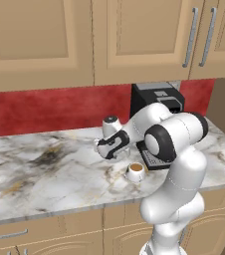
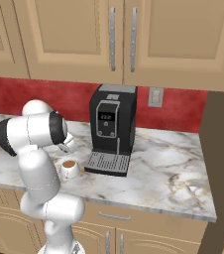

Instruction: Take a sugar cube from the saucer and place it inside the coffee. Then, grab milk from the fridge and place it next to the coffee on the counter to sweeten the coffee.

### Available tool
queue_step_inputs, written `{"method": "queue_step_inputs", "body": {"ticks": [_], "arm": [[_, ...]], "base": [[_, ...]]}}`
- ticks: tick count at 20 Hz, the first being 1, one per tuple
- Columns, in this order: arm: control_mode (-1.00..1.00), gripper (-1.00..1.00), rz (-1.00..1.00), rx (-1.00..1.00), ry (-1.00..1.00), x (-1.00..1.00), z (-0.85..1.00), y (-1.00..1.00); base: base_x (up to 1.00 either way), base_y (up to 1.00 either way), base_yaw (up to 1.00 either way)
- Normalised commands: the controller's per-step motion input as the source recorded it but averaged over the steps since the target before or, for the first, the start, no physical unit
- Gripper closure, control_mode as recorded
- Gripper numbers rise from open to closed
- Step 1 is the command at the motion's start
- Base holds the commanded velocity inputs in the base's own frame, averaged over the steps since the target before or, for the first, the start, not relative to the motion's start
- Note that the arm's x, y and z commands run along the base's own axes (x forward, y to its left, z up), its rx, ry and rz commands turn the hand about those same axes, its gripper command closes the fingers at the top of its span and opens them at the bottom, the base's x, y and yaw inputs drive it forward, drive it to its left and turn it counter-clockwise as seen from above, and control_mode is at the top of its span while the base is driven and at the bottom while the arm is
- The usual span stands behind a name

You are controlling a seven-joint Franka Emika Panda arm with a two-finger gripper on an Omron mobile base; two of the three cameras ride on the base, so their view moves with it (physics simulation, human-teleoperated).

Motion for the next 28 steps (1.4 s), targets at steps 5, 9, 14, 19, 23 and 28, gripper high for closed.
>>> {"method": "queue_step_inputs", "body": {"ticks": [5,9,14,19,23,28], "arm": [[-1.00,1.00,-0.02,0.00,-0.08,-0.05,0.32,0.00],[-1.00,1.00,-0.07,0.04,-0.10,-0.36,0.76,-0.02],[-1.00,1.00,-0.05,0.07,-0.03,-0.59,0.64,-0.19],[-1.00,1.00,-0.08,0.15,0.00,-0.94,0.27,-0.56],[-1.00,1.00,-0.10,0.05,0.00,-0.86,0.00,-0.53],[-1.00,1.00,-0.06,-0.03,0.01,-0.10,0.00,-0.10]], "base": [[0.00,0.00,0.00],[0.00,0.00,0.00],[0.00,0.00,0.00],[0.00,0.00,0.00],[0.00,0.00,0.00],[0.00,0.00,0.00]]}}
